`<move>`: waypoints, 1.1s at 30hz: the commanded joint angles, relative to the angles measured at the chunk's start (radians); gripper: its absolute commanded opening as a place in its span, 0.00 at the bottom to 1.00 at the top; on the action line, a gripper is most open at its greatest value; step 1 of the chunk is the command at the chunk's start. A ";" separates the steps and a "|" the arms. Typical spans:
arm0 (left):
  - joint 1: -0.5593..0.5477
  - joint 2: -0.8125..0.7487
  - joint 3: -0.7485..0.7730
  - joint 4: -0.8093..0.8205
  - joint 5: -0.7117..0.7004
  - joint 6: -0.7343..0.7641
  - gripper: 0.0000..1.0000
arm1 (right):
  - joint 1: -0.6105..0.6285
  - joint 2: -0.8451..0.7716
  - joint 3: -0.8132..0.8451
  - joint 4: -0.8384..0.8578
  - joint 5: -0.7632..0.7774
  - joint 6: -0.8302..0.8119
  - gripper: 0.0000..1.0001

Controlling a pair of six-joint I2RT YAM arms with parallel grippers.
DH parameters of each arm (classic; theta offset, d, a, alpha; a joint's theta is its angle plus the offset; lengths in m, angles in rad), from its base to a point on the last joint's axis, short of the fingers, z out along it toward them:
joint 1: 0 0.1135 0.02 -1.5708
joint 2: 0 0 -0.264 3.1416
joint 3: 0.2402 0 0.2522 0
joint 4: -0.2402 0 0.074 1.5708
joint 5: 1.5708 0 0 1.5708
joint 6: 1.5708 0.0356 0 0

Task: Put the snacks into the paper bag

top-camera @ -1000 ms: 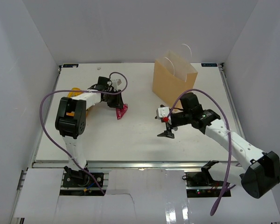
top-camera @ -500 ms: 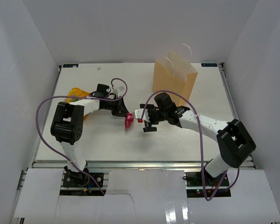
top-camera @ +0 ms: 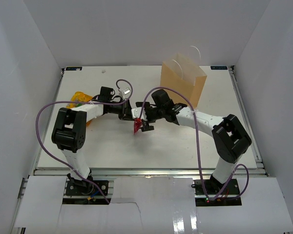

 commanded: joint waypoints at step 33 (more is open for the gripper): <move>-0.003 -0.075 0.014 0.162 0.141 -0.149 0.45 | 0.038 0.059 0.037 -0.016 0.098 0.022 0.26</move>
